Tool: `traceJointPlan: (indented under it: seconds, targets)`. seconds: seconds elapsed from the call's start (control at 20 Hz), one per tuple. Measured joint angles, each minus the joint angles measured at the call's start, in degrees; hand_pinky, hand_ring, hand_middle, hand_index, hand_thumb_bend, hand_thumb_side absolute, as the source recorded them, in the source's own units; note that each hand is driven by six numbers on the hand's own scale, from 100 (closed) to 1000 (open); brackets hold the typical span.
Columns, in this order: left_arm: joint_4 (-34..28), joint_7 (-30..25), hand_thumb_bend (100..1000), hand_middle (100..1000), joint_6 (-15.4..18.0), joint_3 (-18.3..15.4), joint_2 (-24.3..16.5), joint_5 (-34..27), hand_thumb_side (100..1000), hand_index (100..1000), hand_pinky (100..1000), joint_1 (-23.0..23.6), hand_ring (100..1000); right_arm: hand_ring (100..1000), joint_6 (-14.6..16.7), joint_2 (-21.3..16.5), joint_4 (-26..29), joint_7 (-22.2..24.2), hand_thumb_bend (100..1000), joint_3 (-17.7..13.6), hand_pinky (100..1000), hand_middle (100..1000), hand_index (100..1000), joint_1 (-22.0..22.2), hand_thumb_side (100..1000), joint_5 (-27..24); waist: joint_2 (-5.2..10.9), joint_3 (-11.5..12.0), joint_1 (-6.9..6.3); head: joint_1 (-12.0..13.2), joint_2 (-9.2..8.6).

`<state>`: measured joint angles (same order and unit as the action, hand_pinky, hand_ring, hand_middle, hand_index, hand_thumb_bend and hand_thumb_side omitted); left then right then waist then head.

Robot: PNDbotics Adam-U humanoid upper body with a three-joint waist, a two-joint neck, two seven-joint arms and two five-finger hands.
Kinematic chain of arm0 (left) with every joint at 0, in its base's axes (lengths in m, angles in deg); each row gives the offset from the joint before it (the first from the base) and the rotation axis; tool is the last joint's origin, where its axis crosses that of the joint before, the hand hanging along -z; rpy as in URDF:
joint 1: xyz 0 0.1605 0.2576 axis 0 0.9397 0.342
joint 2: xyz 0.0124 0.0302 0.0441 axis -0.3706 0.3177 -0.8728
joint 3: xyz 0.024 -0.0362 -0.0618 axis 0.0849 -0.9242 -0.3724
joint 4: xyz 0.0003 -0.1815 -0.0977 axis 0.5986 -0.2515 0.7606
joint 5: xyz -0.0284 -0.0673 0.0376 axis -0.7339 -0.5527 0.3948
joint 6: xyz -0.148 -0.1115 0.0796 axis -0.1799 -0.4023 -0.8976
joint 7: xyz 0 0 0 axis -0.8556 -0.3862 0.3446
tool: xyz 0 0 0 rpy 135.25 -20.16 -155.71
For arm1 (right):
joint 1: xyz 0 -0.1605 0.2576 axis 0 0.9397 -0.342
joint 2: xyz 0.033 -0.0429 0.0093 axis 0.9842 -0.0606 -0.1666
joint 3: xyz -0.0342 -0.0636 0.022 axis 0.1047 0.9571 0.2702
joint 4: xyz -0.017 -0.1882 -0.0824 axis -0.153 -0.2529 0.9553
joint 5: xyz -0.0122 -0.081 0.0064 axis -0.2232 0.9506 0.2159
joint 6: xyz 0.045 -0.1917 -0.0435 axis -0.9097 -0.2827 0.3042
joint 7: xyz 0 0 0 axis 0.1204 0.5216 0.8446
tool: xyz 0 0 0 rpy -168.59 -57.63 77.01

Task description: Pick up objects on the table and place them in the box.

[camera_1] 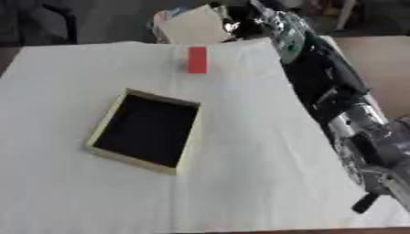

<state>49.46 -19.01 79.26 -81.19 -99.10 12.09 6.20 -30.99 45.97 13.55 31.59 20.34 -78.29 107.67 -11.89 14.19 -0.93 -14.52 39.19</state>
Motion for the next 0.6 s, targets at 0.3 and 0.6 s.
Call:
traceJointPlan:
  seconds: [0.3,0.6]
  targets:
    - [-0.5,-0.2,443,768,0.5,0.0,0.8,0.2,509,847,817,-1.2,769,926,1.6,0.5,-0.2,1.1,332,-0.1,799,959,1000,0.0,320,7.4,-1.08,1.9,-0.47,-1.6,-0.53]
    - [-0.8,-0.3,445,768,0.7,0.0,1.2,0.5,509,847,818,-1.7,769,932,3.1,0.7,-1.0,2.3,403,-0.6,804,959,1000,0.0,327,8.9,-1.84,2.8,-0.79,-2.8,-1.02]
